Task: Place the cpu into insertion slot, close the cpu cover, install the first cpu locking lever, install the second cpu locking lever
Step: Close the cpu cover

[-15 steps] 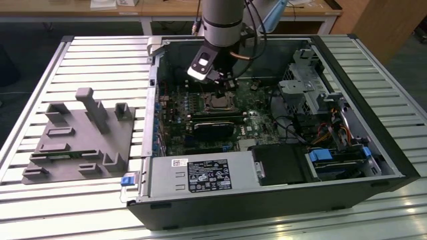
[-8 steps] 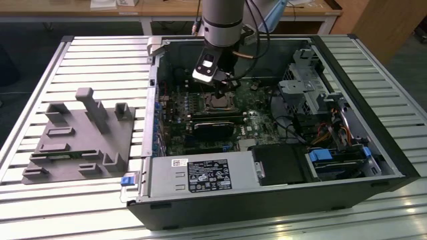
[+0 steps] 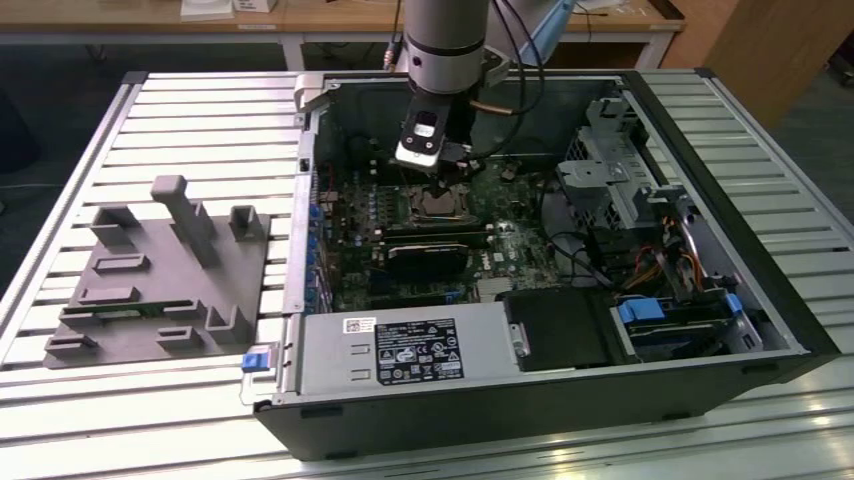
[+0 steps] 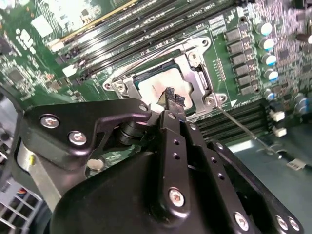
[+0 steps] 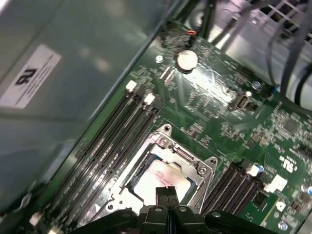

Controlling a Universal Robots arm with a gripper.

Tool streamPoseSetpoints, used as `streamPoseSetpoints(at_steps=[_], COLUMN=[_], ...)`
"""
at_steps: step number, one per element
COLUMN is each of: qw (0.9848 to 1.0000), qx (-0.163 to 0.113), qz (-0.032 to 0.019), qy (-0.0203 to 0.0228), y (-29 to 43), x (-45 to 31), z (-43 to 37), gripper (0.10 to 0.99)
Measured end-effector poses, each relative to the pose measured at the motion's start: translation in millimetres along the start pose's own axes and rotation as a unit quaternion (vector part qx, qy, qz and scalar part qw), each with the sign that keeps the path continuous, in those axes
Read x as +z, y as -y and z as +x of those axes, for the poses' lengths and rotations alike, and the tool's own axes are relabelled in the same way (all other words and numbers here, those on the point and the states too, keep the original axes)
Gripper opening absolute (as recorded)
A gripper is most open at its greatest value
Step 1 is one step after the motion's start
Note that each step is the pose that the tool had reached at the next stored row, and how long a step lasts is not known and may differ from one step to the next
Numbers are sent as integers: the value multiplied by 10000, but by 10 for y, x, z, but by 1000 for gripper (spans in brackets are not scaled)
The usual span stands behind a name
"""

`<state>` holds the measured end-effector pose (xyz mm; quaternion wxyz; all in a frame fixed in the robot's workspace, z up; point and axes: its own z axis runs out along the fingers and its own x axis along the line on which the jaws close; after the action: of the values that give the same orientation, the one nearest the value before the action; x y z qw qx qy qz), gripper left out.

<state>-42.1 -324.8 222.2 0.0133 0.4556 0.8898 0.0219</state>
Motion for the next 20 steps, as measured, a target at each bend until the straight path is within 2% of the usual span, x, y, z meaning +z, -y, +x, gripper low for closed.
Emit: streamPoseSetpoints(at_steps=[5, 10, 15, 20], qw=[9990, 9959, 9907, 9834], qx=[-452, -907, -1362, -1812], qz=[9, 18, 26, 31], qy=[-8, -17, -26, -39], y=[0, 0, 1, 1], x=[3, 5, 8, 13], z=[0, 0, 0, 0], gripper=[106, 106, 106, 106])
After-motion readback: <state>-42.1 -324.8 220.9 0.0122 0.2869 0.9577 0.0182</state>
